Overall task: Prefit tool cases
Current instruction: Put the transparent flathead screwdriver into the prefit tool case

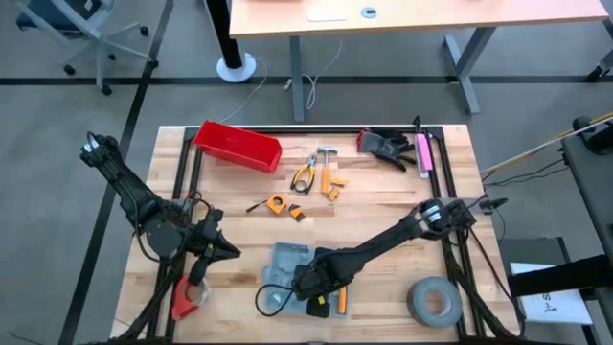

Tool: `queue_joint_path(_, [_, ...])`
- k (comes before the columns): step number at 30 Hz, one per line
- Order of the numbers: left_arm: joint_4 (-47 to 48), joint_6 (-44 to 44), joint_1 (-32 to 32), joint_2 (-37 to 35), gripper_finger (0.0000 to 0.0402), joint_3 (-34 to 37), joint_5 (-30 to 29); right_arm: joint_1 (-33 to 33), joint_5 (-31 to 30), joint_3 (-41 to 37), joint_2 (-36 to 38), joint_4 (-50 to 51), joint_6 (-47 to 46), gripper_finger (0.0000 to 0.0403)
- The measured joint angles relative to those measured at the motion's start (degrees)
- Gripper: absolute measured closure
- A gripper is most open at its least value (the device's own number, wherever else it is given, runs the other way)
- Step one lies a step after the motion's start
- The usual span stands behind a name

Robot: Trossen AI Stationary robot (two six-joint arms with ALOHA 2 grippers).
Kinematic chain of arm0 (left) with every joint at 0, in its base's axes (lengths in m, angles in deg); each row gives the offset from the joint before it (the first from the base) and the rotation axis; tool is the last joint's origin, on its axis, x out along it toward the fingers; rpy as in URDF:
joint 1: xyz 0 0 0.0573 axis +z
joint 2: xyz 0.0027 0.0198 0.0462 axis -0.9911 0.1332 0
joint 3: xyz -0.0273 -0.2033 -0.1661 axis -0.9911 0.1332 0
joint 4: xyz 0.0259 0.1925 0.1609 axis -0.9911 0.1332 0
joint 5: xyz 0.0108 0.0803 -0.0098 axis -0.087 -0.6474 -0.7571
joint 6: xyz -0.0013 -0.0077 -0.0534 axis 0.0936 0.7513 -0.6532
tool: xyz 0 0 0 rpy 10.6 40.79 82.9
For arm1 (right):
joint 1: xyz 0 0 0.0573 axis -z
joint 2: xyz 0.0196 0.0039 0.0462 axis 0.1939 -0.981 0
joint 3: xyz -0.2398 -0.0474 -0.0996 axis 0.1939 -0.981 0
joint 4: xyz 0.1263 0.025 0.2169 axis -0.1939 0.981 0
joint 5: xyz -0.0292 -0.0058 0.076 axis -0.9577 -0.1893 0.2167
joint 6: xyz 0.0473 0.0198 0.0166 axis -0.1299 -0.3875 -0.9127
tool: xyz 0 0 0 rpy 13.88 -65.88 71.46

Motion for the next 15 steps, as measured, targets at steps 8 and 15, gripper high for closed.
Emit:
queue_joint_path(8, [0.1, -1.1, 0.0, 0.0, 0.0364, 0.0, 0.2, 0.1, 3.0, 0.7, -4.2, -0.7, 0.6, 0.0275])
queue_joint_path(15, [0.4, -1.0, 0.0, 0.2, 0.0364, 0.0, 0.2, 0.0, -1.8, 4.7, -2.0, 4.5, 1.4, 0.0287])
